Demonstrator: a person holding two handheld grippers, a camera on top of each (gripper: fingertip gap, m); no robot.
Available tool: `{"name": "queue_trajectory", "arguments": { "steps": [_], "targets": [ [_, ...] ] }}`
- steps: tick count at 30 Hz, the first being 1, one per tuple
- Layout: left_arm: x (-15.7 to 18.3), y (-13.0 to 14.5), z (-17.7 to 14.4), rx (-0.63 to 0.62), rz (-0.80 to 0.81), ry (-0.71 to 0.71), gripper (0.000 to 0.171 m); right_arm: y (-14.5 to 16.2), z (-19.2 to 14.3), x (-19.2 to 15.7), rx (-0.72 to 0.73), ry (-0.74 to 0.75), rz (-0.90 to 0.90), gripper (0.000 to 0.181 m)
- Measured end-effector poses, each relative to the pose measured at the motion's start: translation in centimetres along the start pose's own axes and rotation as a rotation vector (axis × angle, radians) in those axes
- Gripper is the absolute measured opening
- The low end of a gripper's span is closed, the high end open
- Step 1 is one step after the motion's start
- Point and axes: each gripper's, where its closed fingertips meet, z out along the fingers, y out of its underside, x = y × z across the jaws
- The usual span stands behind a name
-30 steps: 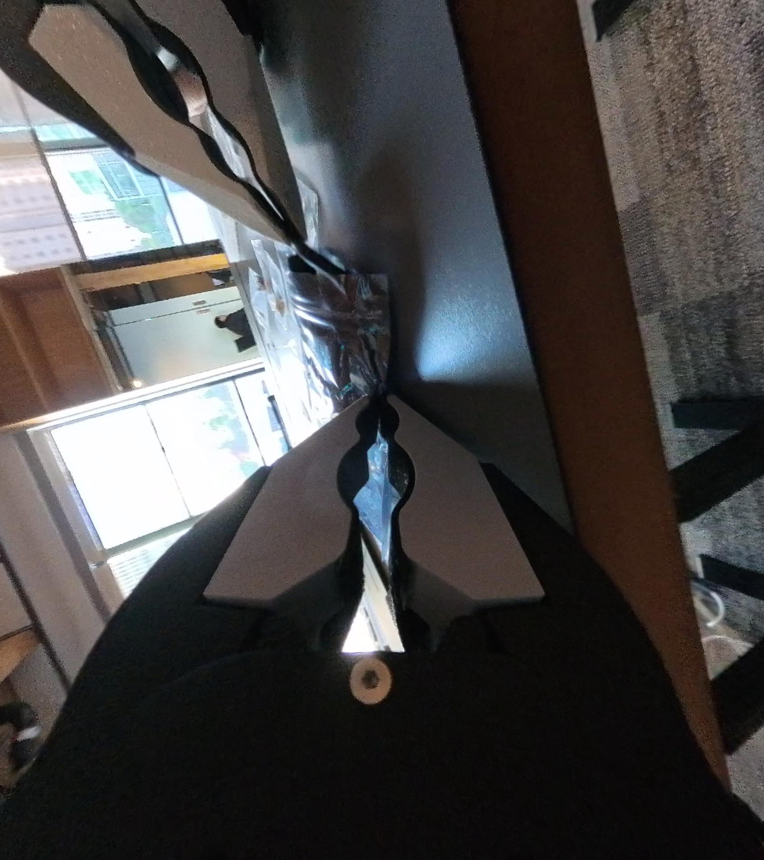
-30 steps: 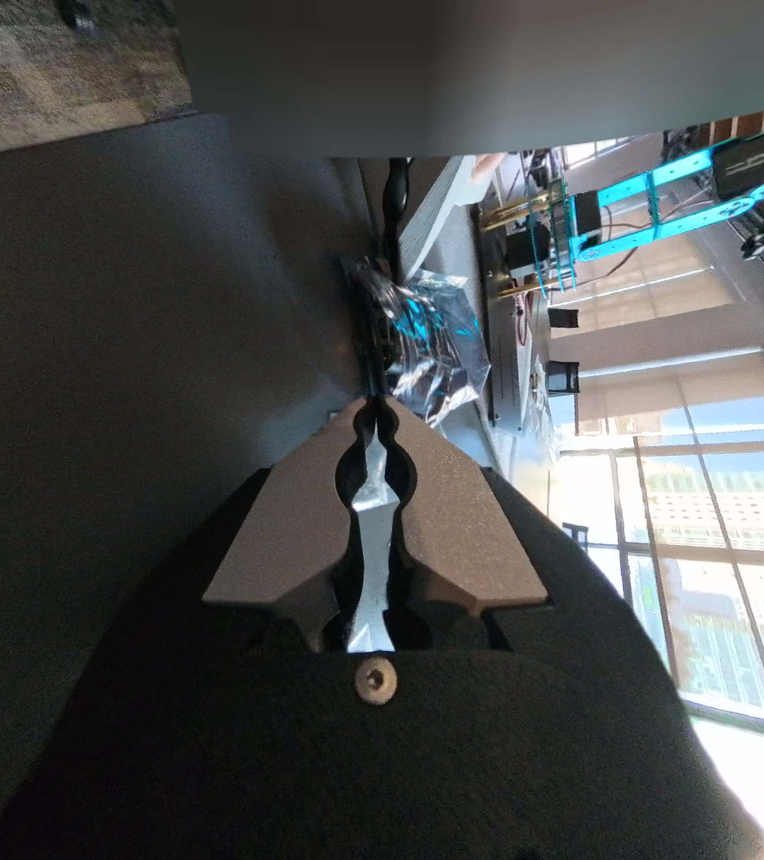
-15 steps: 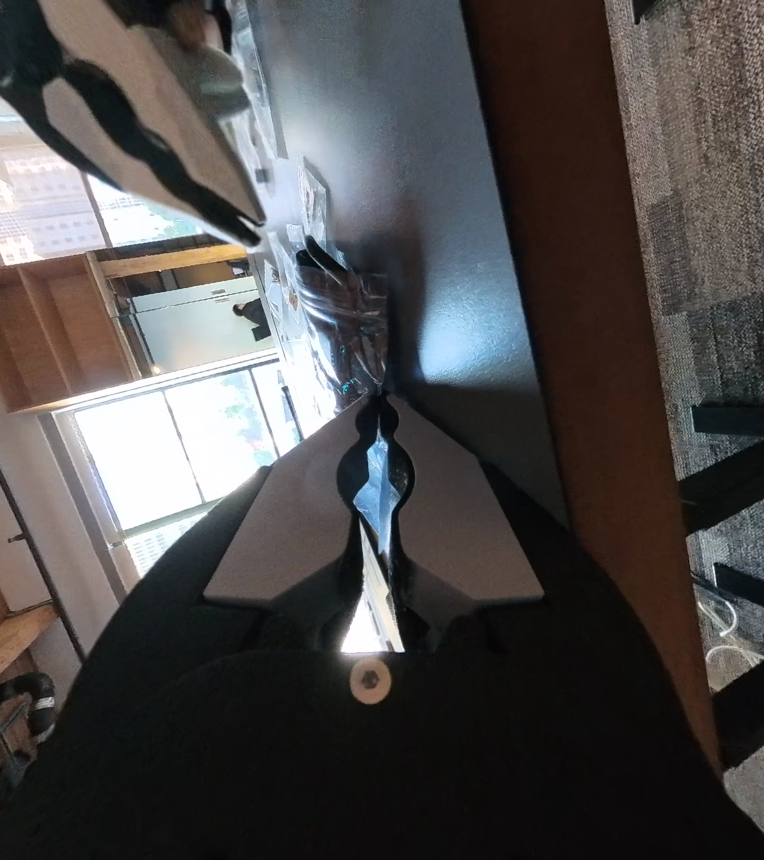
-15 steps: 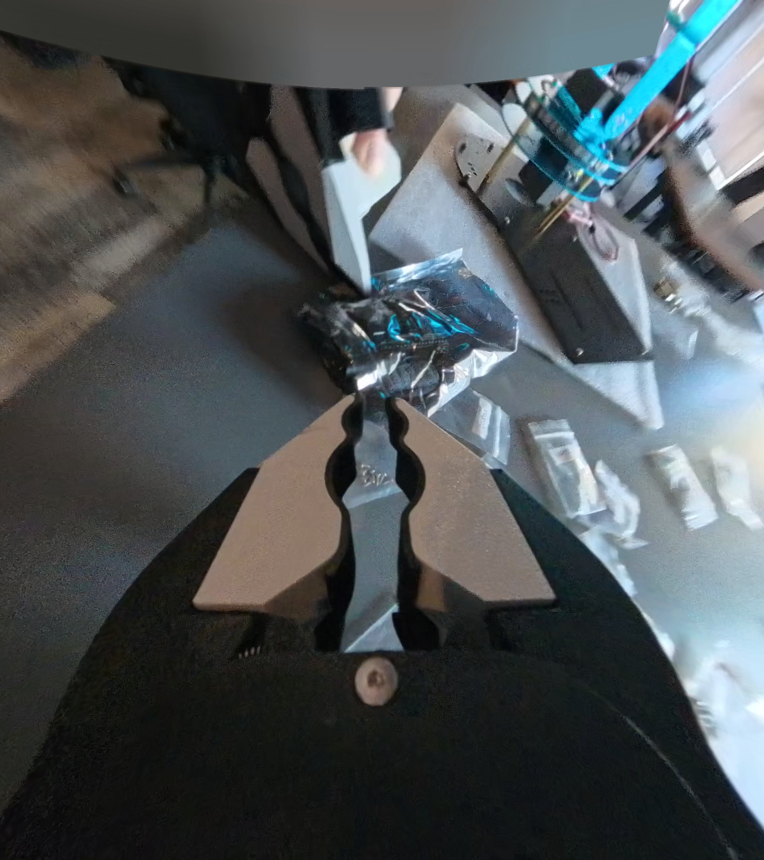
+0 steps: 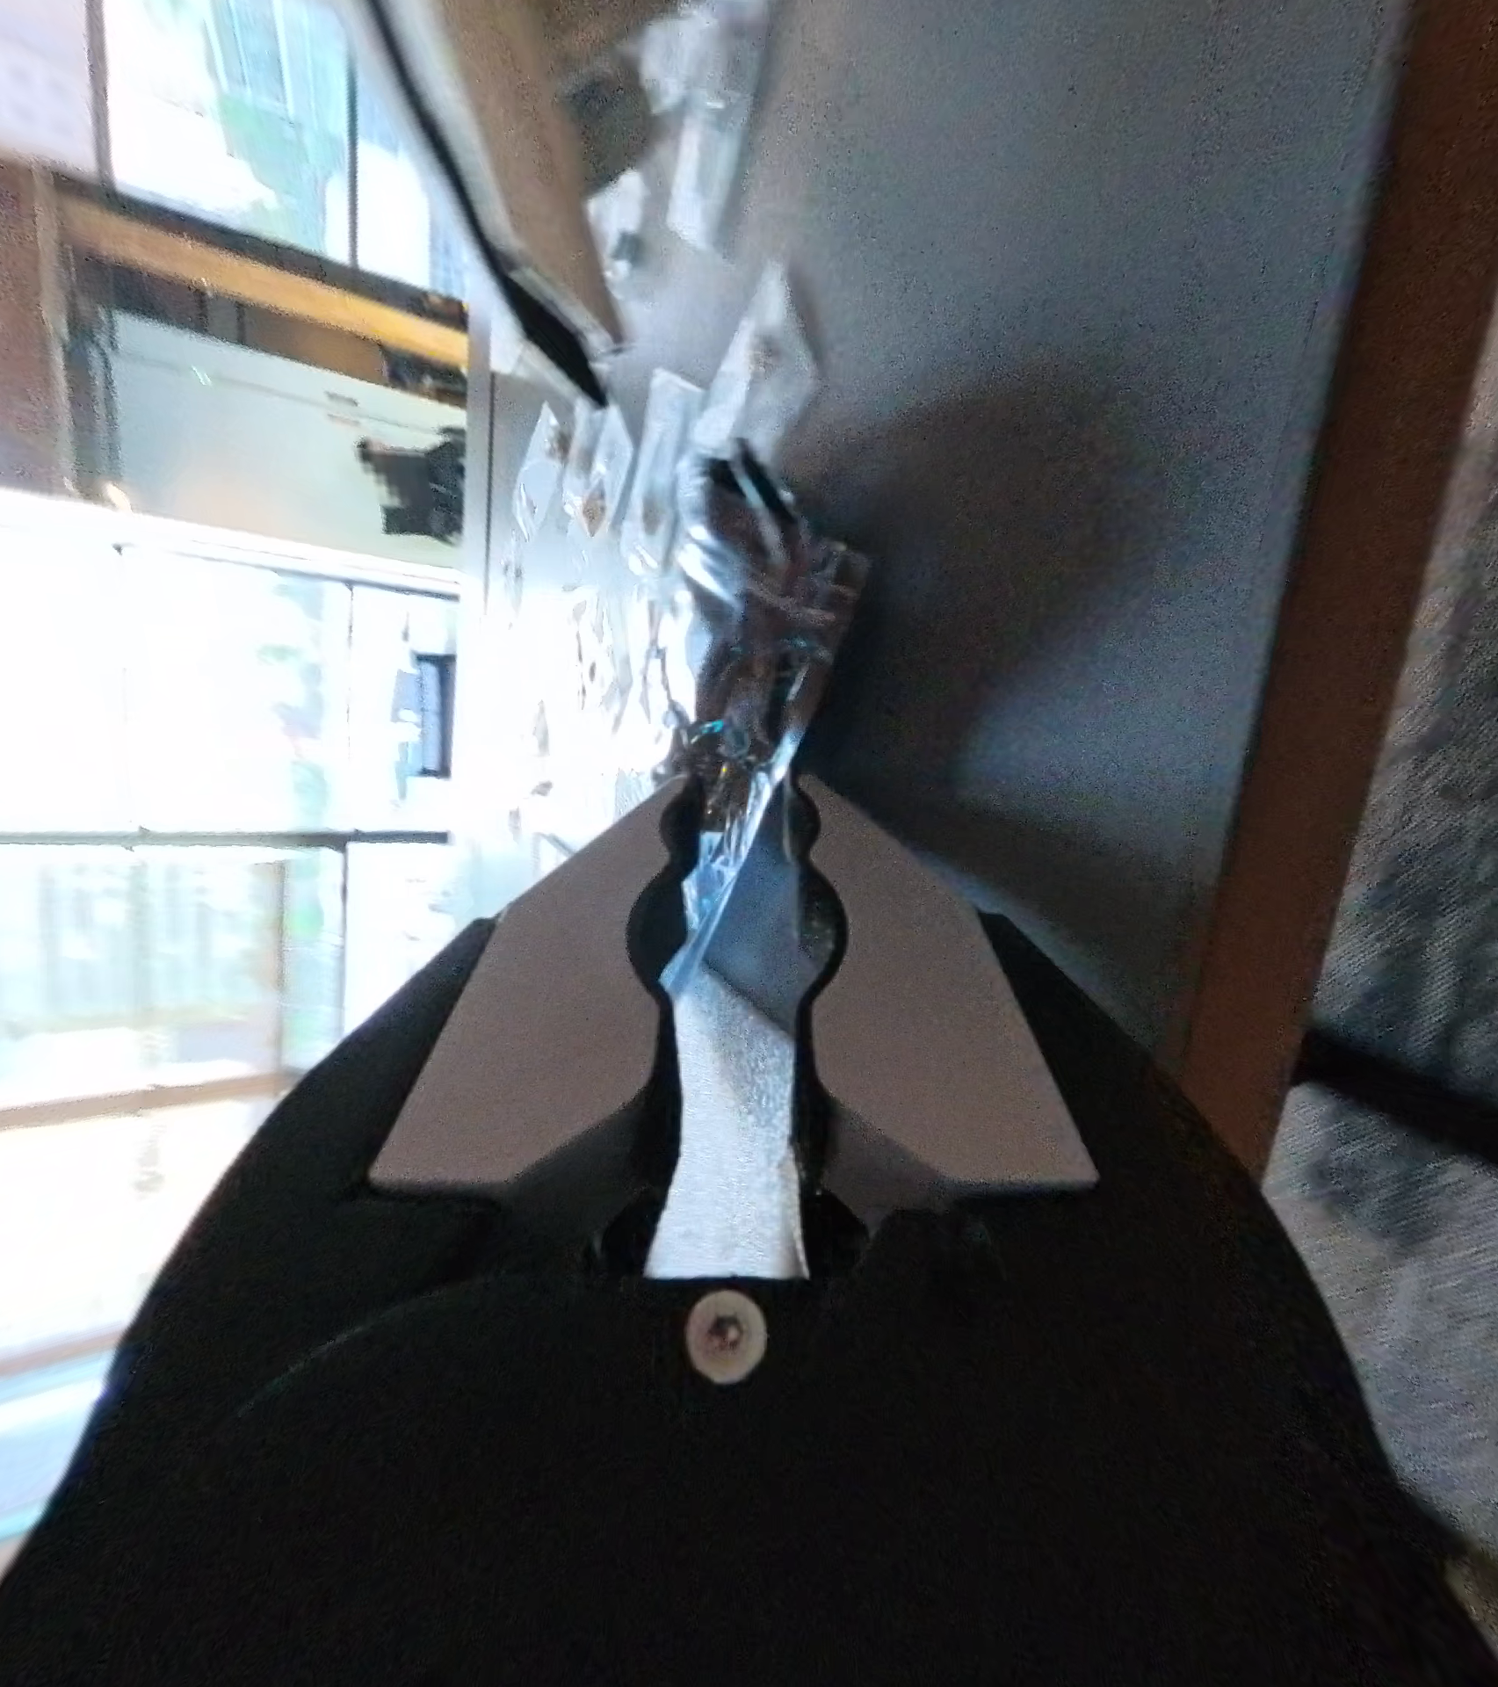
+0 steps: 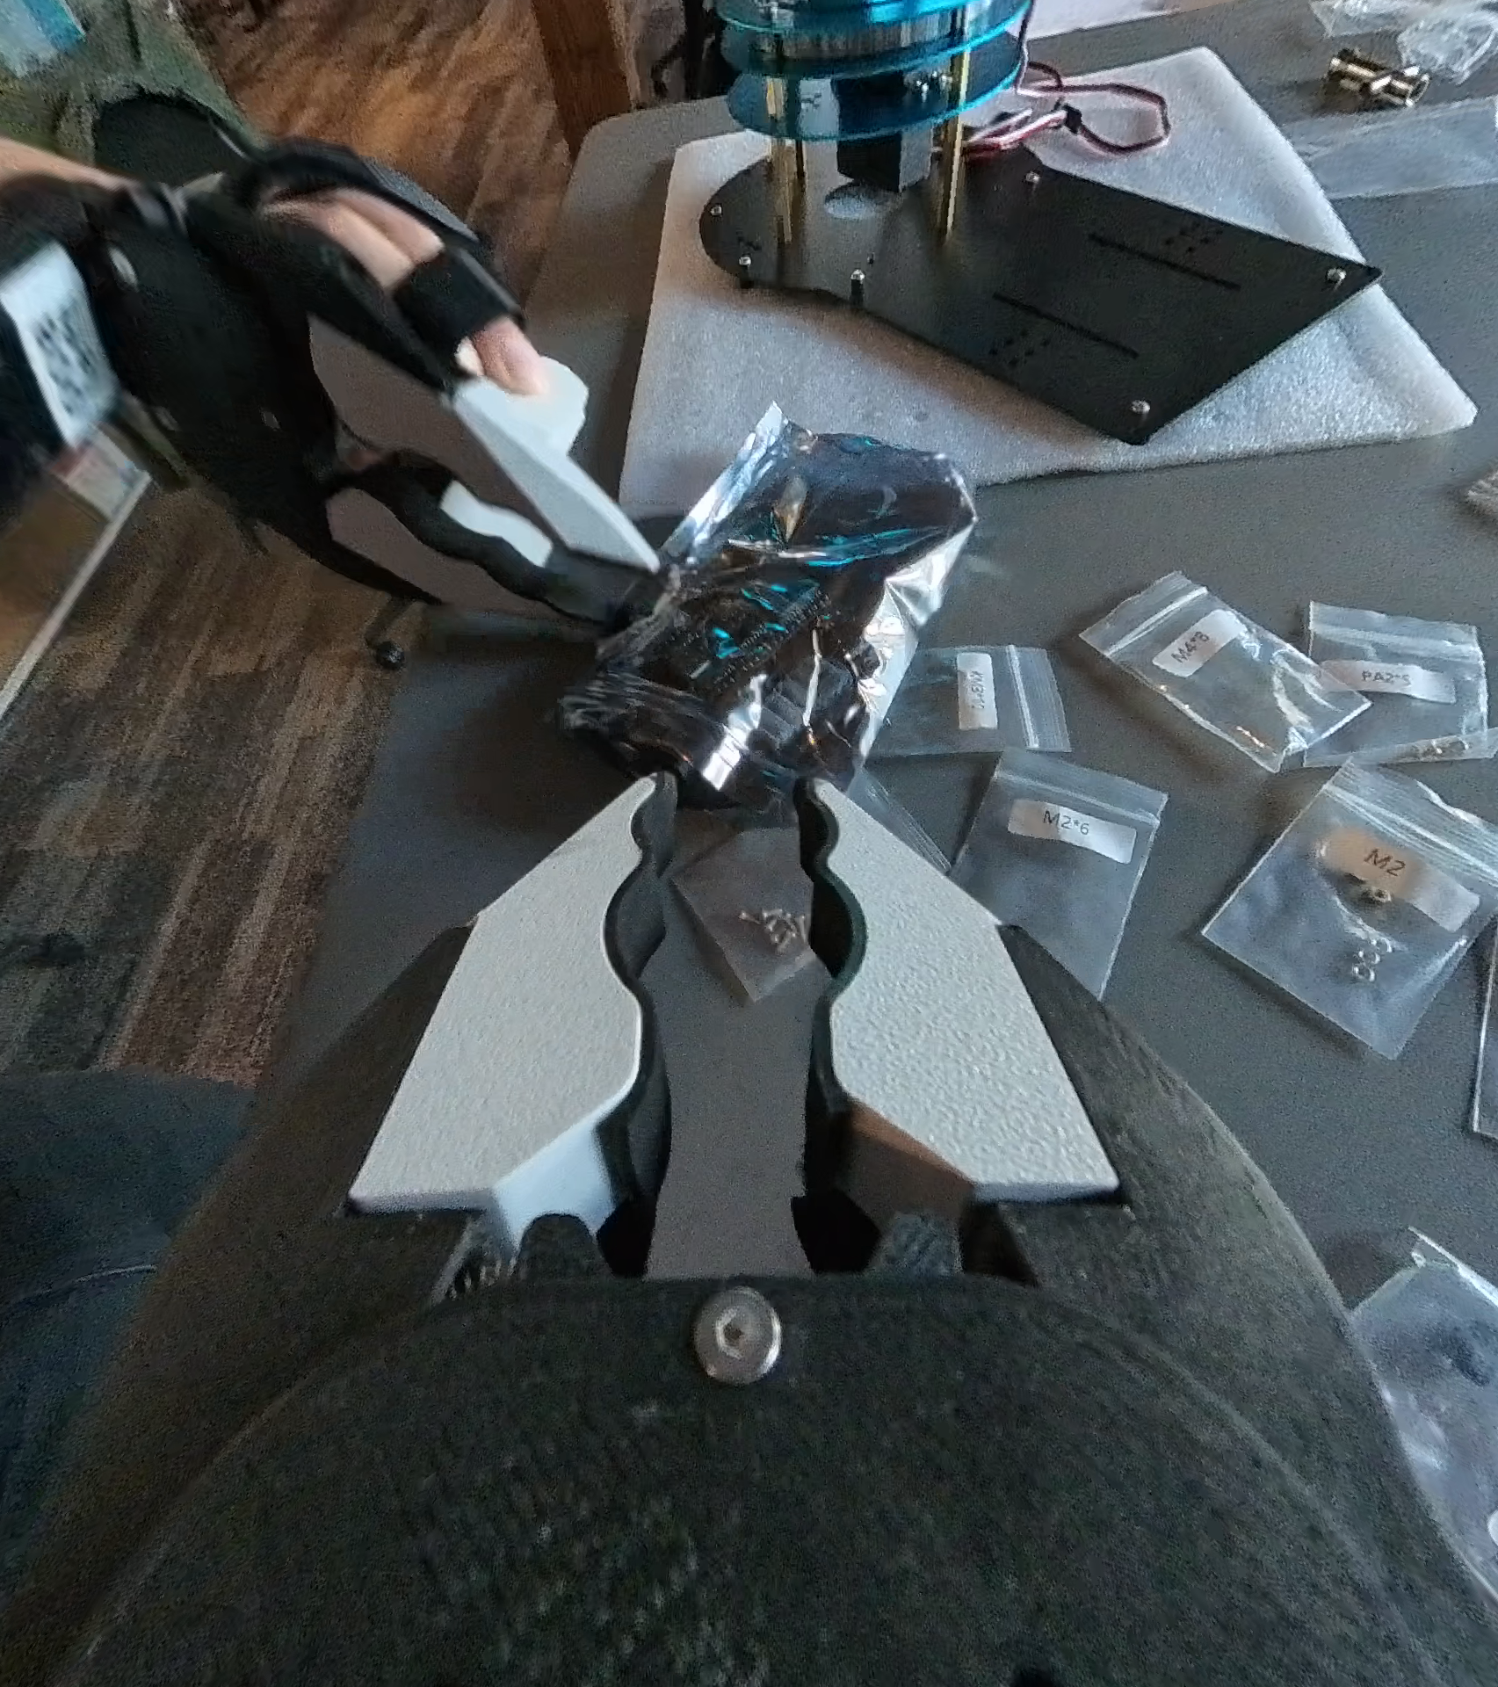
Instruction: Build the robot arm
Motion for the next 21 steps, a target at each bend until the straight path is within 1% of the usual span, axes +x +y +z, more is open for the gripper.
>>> {"name": "queue_trajectory", "arguments": {
  "steps": [2, 5, 7, 8, 9, 10, 12, 13, 15, 16, 17, 18, 20, 21],
  "targets": [
    [-0.9, -0.1, -0.6, 0.019, -0.183, 0.016, 0.031, 0.3, 0.0, 0.2, 0.008, -0.001, 0.007, 0.024],
    [-3.5, 1.7, -1.8, -0.012, -0.379, -0.075, 0.028, 0.0, -0.2, 0.6, 0.015, 0.002, 0.037, 0.025],
    [-5.1, 3.1, -2.5, -0.029, -0.508, -0.125, 0.026, -1.1, -0.3, 0.0, 0.066, -0.034, 0.085, 0.024],
    [-5.5, 3.7, -2.6, -0.033, -0.576, -0.122, 0.021, -1.5, -0.4, 0.2, 0.084, -0.004, 0.104, 0.025],
    [-5.6, 4.4, -2.6, -0.056, -0.653, -0.101, 0.021, -1.8, -0.4, 0.1, 0.092, 0.021, 0.117, 0.031],
    [-5.5, 5.3, -2.3, -0.093, -0.741, -0.065, 0.025, -1.9, -0.2, -0.1, 0.087, 0.052, 0.119, 0.039],
    [-4.7, 6.4, -1.5, -0.144, -0.965, 0.051, 0.034, -1.9, 0.2, 0.3, 0.069, 0.147, 0.106, 0.041],
    [-4.5, 6.4, -1.1, -0.140, -1.083, 0.111, 0.039, -2.1, 0.6, 0.4, 0.065, 0.166, 0.108, 0.041],
    [-4.3, 6.3, -0.6, -0.110, -1.264, 0.209, 0.037, -3.0, 1.8, 1.3, 0.042, 0.145, 0.151, 0.042],
    [-4.4, 6.2, -0.5, -0.082, -1.317, 0.226, 0.037, -3.7, 2.7, 2.2, 0.029, 0.135, 0.166, 0.042],
    [-4.4, 6.7, -0.2, -0.080, -1.357, 0.224, 0.035, -4.3, 3.6, 3.5, 0.004, 0.133, 0.178, 0.047],
    [-4.1, 7.1, 0.0, -0.088, -1.378, 0.233, 0.035, -4.5, 4.8, 4.6, -0.049, 0.123, 0.189, 0.047],
    [-3.5, 7.8, 0.5, -0.123, -1.364, 0.241, 0.039, -4.6, 7.1, 5.6, -0.149, 0.058, 0.249, 0.053],
    [-3.2, 8.1, 0.7, -0.141, -1.339, 0.238, 0.043, -4.7, 8.2, 5.5, -0.195, 0.012, 0.280, 0.053]
  ]
}}
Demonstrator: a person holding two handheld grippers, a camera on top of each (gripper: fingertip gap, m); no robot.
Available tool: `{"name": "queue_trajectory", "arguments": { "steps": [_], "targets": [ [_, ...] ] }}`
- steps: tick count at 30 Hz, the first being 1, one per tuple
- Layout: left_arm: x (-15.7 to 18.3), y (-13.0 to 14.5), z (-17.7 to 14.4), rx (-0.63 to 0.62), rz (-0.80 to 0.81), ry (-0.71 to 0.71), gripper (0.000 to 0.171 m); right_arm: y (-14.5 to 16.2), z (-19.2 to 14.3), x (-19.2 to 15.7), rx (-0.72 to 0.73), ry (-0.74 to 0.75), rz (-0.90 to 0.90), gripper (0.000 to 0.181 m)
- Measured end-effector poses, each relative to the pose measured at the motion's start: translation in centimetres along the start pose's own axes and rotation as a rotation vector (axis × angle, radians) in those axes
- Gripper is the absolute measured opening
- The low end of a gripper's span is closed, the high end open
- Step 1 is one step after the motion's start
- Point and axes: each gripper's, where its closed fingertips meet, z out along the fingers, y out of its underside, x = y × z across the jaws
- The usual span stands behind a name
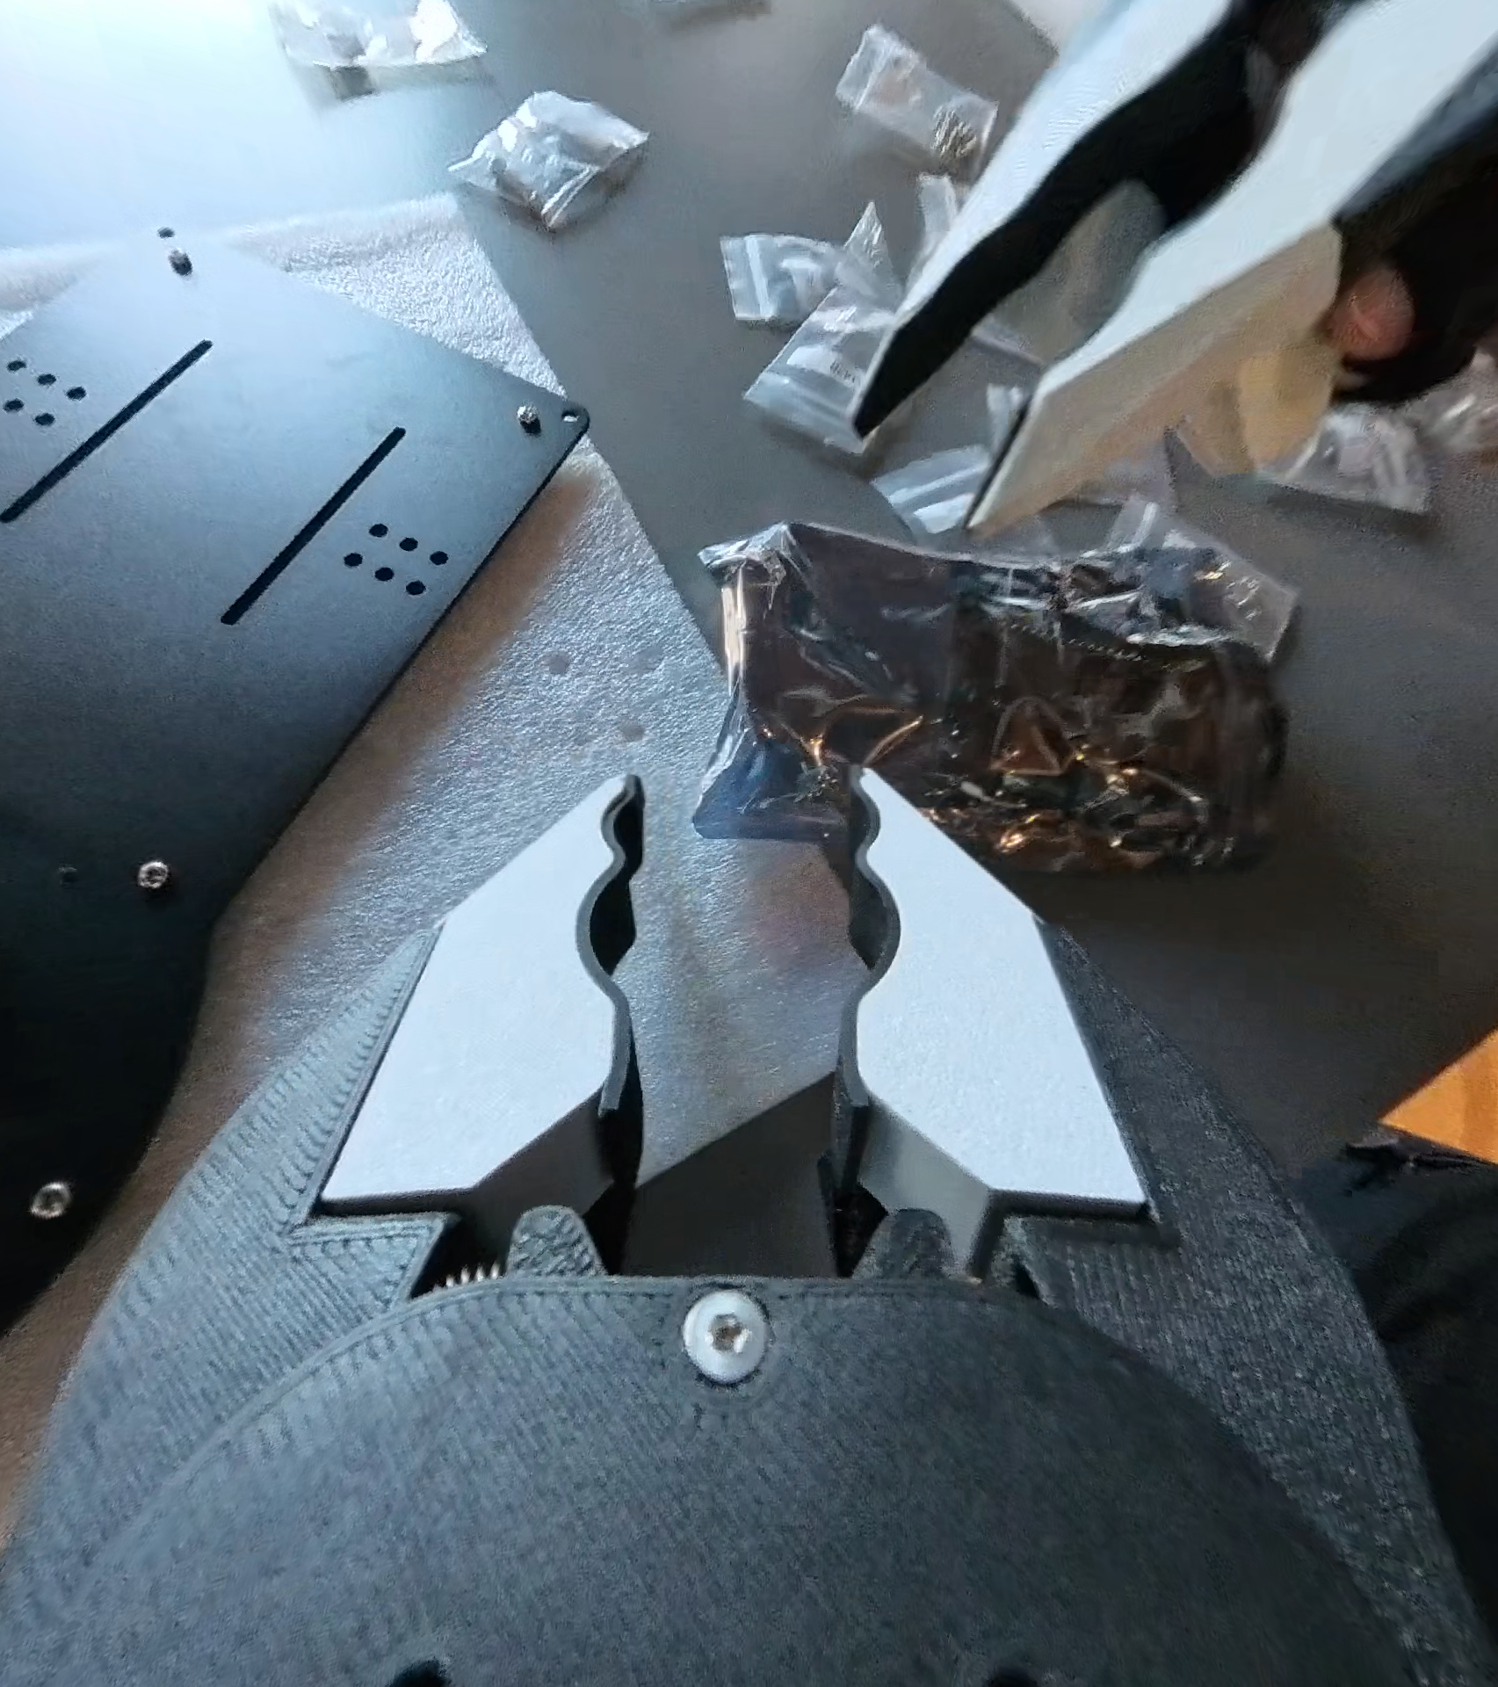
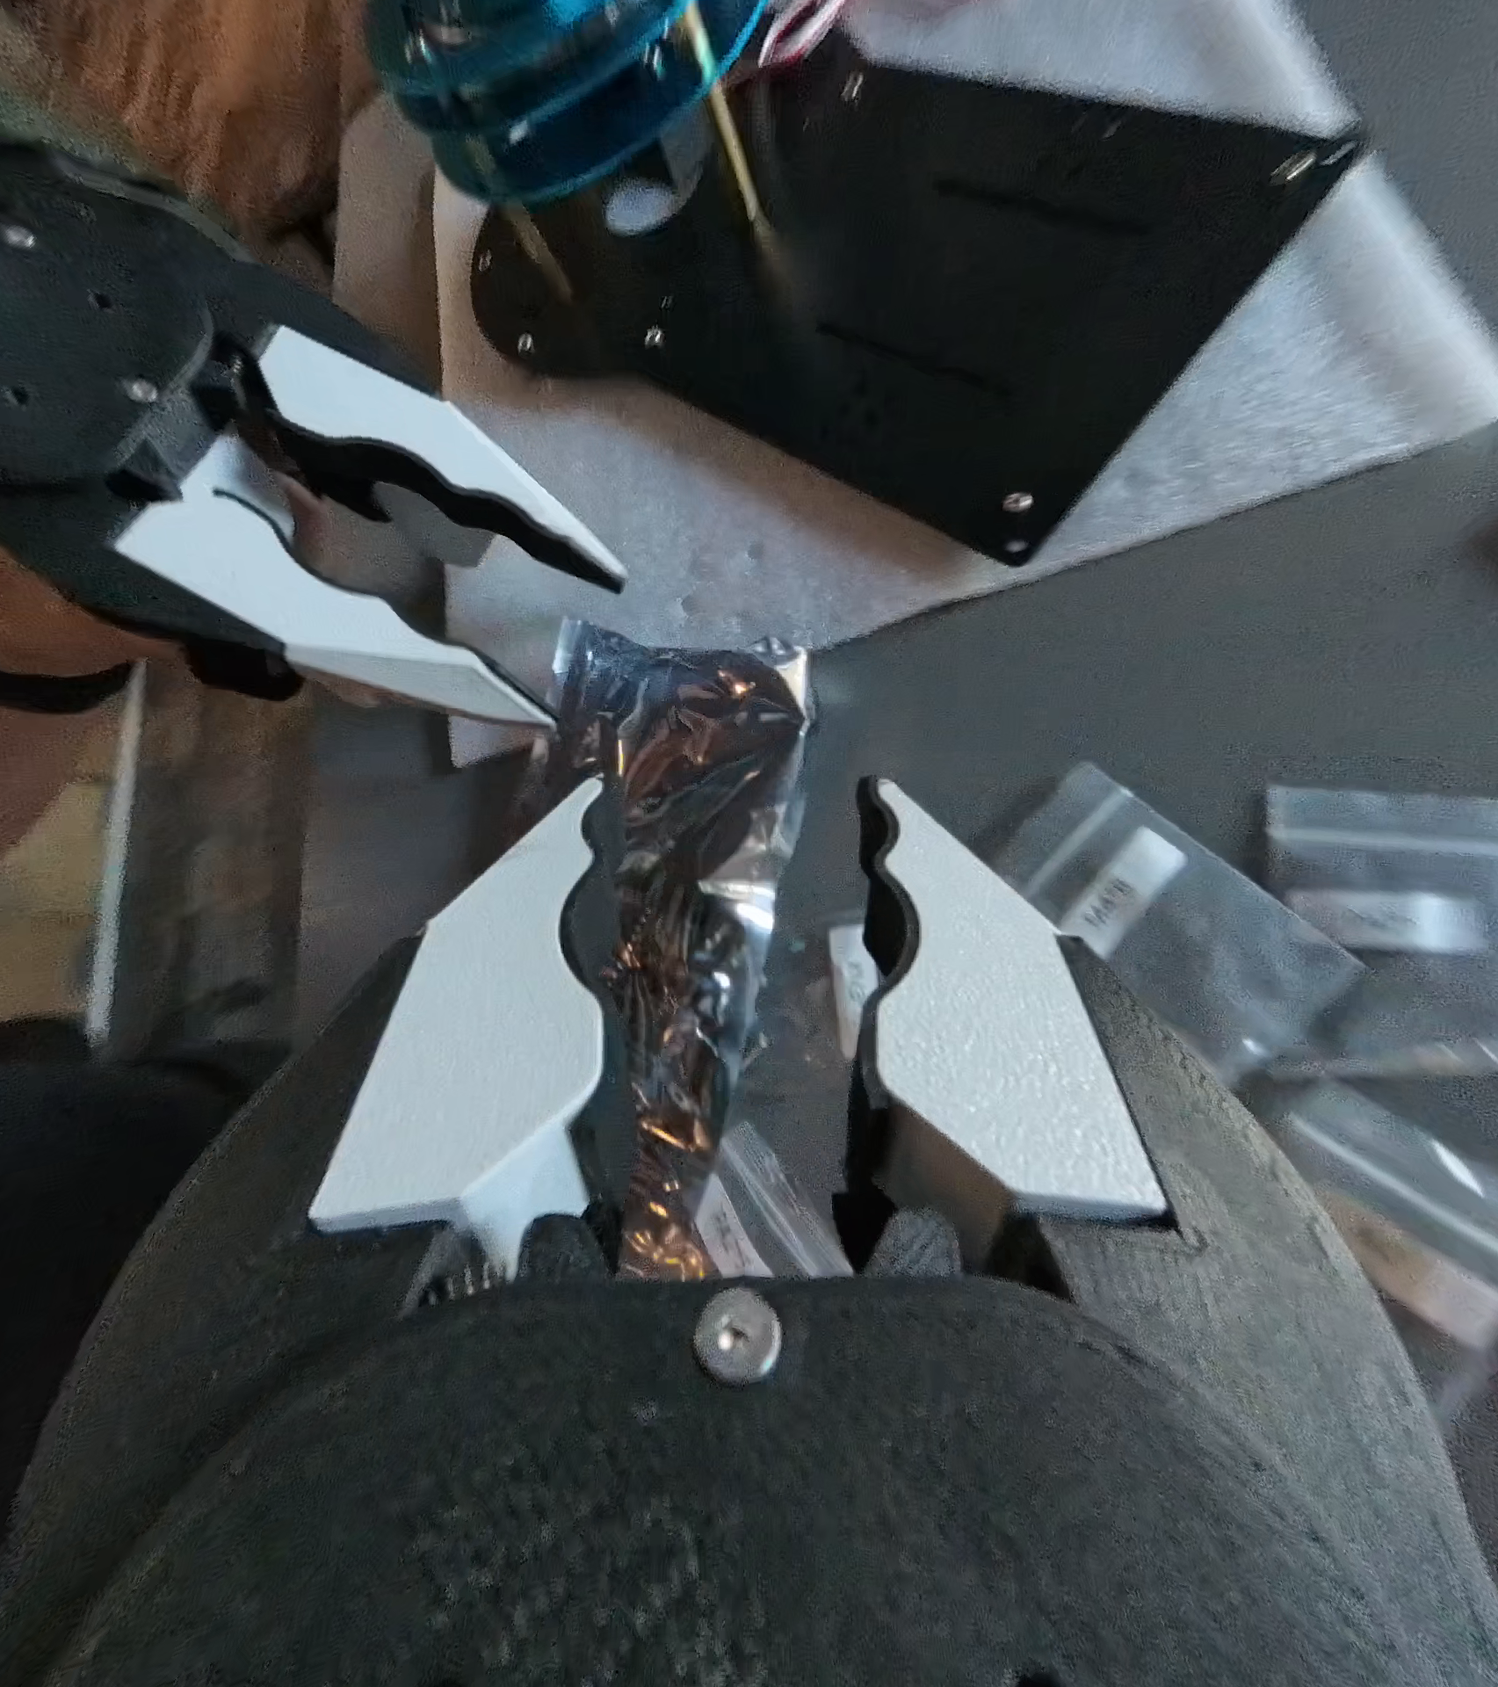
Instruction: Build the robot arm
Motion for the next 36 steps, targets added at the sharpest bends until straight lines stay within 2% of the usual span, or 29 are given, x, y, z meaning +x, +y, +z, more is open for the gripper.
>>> {"name": "queue_trajectory", "arguments": {
  "steps": [1, 3, 6, 10, 13, 15, 18, 23, 26, 27, 29, 32, 36],
  "targets": [
    [0.0, 0.2, 0.3, -0.002, 0.022, -0.010, 0.042, 0.2, 0.8, 0.1, -0.065, -0.014, 0.018, 0.052],
    [0.2, 0.5, 0.7, -0.019, 0.064, -0.024, 0.030, 0.9, 1.9, 1.4, -0.162, 0.066, 0.016, 0.052],
    [0.1, 0.5, 0.8, -0.023, 0.111, -0.044, 0.024, 1.4, 2.9, 0.4, -0.192, 0.025, 0.060, 0.030],
    [-0.1, 0.5, 0.6, -0.027, 0.109, 0.001, 0.009, 1.6, 2.9, 0.3, -0.173, 0.000, 0.064, 0.019],
    [-0.2, 0.3, -0.3, 0.009, 0.020, 0.040, 0.009, 0.1, 2.4, -1.0, -0.055, -0.098, 0.042, 0.006],
    [-0.3, -0.4, -1.5, 0.094, -0.082, 0.065, 0.011, -1.3, 1.6, -2.0, 0.042, -0.174, 0.046, 0.001],
    [0.0, -1.9, -3.8, 0.241, -0.231, 0.152, 0.025, -3.4, 0.5, -3.5, 0.183, -0.291, 0.012, 0.000],
    [1.0, -3.7, -5.8, 0.398, -0.334, 0.275, 0.028, -6.1, 0.1, -4.3, 0.304, -0.433, 0.022, 0.000],
    [1.5, -4.1, -5.4, 0.417, -0.416, 0.350, 0.024, -7.6, 0.5, -4.8, 0.336, -0.512, 0.030, 0.000],
    [0.9, -4.0, -5.2, 0.420, -0.436, 0.328, 0.009, -8.0, 0.7, -4.9, 0.338, -0.530, 0.023, 0.000],
    [-0.4, -3.9, -5.3, 0.451, -0.463, 0.268, 0.002, -8.5, 1.5, -4.7, 0.327, -0.517, 0.006, 0.000],
    [-1.4, -3.6, -5.7, 0.456, -0.434, 0.186, 0.001, -9.1, 2.6, -4.9, 0.298, -0.493, -0.065, 0.000],
    [-1.8, -3.8, -6.7, 0.470, -0.313, 0.048, 0.000, -8.4, 3.2, -4.8, 0.213, -0.484, -0.164, 0.012]
  ]
}}
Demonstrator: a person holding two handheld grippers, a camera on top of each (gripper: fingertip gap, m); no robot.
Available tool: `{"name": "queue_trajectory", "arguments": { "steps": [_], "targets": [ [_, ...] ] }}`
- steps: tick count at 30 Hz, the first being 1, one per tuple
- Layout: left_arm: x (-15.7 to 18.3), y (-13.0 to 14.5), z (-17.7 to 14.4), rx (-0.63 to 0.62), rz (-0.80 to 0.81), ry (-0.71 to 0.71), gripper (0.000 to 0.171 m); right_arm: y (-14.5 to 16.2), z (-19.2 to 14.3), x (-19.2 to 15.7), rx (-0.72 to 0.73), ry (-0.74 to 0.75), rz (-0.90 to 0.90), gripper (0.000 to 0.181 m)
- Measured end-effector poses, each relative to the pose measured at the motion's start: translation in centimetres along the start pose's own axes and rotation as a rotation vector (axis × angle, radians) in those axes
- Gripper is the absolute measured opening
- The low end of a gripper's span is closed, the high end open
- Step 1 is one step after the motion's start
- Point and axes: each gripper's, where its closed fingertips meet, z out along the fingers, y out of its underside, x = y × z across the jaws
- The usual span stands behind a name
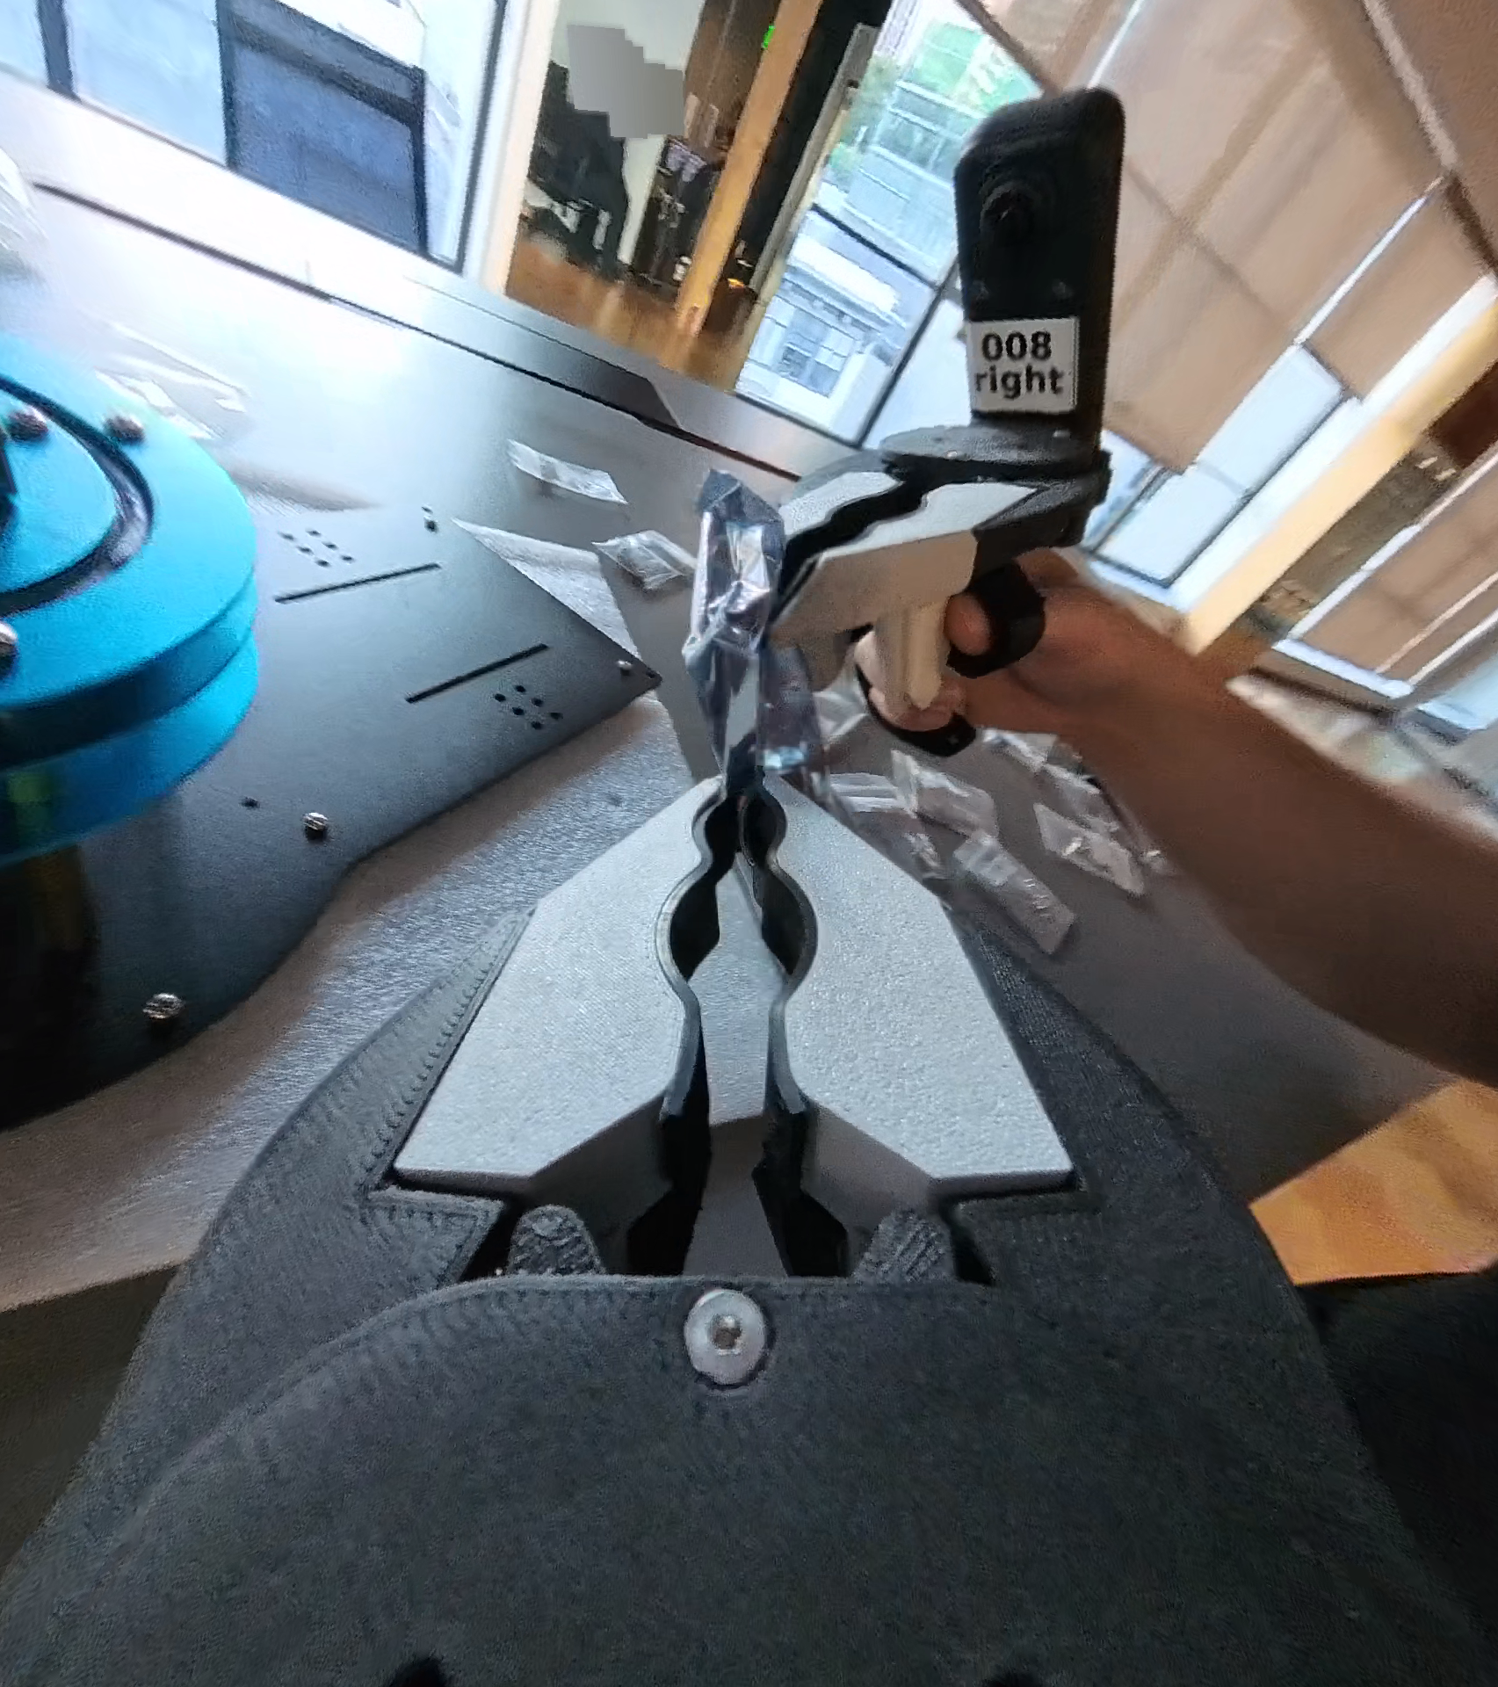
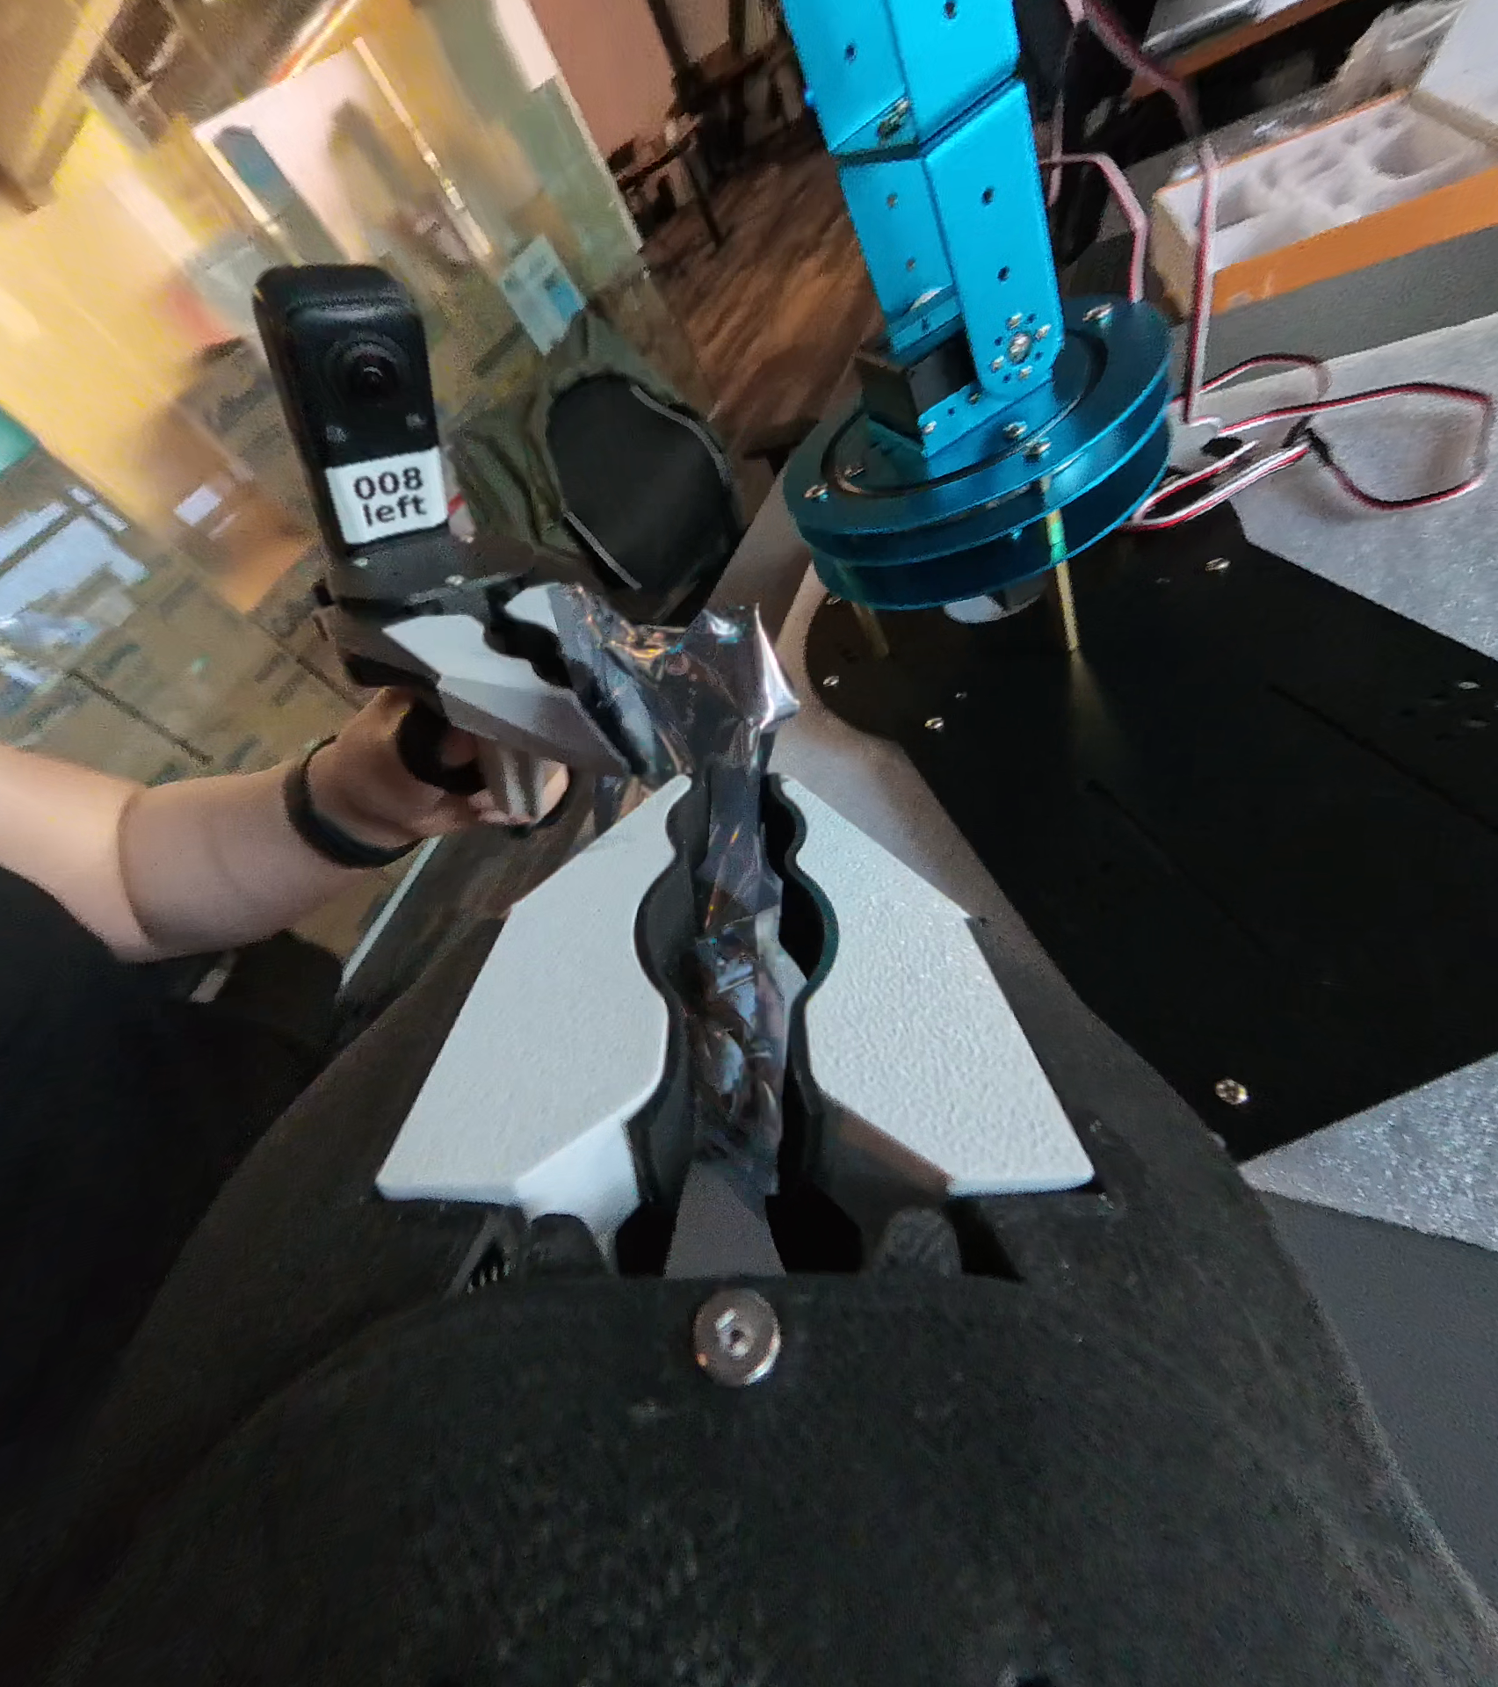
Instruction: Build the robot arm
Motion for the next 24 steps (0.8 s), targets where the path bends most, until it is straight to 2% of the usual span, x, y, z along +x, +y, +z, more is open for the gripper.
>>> {"name": "queue_trajectory", "arguments": {
  "steps": [2, 6, 10, 14, 24],
  "targets": [
    [0.2, -0.2, 0.1, 0.008, 0.066, -0.026, 0.000, 0.1, -0.2, -0.3, -0.019, -0.047, 0.040, 0.011],
    [0.3, -0.6, 0.4, 0.049, 0.093, -0.041, 0.000, 1.9, 0.0, 0.0, -0.120, -0.092, 0.112, 0.031],
    [0.0, -0.6, 0.5, 0.057, 0.044, -0.014, 0.000, 0.6, -0.3, 0.2, -0.012, -0.158, 0.204, 0.016],
    [-0.5, -0.4, 0.6, 0.054, 0.075, -0.057, 0.001, 1.4, -0.1, 0.1, -0.076, -0.142, 0.160, 0.010],
    [-0.6, 0.5, 0.2, 0.057, -0.077, -0.017, 0.008, 0.6, -0.7, -0.7, -0.009, -0.181, 0.119, 0.003]
  ]
}}
